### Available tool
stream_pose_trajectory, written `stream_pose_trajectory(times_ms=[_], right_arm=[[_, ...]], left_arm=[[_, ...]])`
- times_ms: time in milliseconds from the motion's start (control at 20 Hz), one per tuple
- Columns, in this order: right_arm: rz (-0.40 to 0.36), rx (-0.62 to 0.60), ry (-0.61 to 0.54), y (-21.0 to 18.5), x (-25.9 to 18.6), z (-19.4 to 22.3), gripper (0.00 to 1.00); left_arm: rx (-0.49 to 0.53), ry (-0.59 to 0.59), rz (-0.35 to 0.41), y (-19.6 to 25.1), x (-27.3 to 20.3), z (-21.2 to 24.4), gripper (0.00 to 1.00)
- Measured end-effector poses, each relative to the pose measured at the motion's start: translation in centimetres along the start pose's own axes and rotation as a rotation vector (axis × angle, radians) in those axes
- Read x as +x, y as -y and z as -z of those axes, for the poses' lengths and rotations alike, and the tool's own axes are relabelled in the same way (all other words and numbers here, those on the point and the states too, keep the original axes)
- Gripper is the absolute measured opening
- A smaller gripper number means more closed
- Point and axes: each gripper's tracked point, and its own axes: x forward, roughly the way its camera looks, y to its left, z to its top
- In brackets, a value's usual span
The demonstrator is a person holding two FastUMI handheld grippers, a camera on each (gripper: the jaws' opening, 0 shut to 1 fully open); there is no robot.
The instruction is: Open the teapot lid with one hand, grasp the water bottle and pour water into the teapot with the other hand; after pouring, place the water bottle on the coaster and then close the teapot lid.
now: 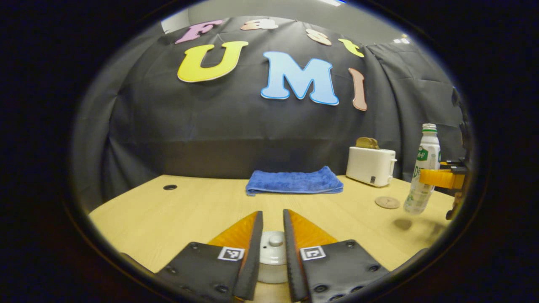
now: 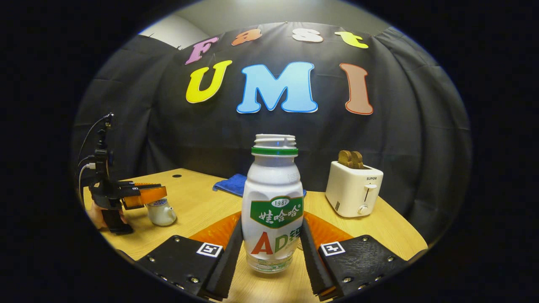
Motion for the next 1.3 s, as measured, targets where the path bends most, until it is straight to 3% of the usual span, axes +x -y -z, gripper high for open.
stream_pose_trajectory(times_ms=[250,300,500,750,1000,1300], right_arm=[[0.062,0.055,-0.025,2.9,2.4,-0.4,0.7],[0.082,0.06,-0.033,3.8,3.0,-0.3,0.7],[0.169,0.083,-0.049,6.8,5.8,0.1,0.7],[0.256,0.098,-0.075,9.2,8.7,2.2,0.7],[0.289,0.119,-0.082,10.6,9.6,3.2,0.7],[0.275,0.123,-0.091,10.4,9.8,3.8,0.7]], left_arm=[[-0.019,0.121,0.003,0.0,-2.6,-3.7,0.83],[-0.015,0.148,-0.004,-0.1,-3.5,-4.4,0.87],[0.012,0.299,-0.022,-0.2,-6.5,-8.0,0.88],[-0.028,0.299,-0.015,-1.1,-6.6,-7.7,0.88],[-0.064,0.29,-0.003,-1.1,-6.3,-7.4,0.87],[-0.057,0.287,-0.002,-1.1,-6.3,-7.2,0.87]])
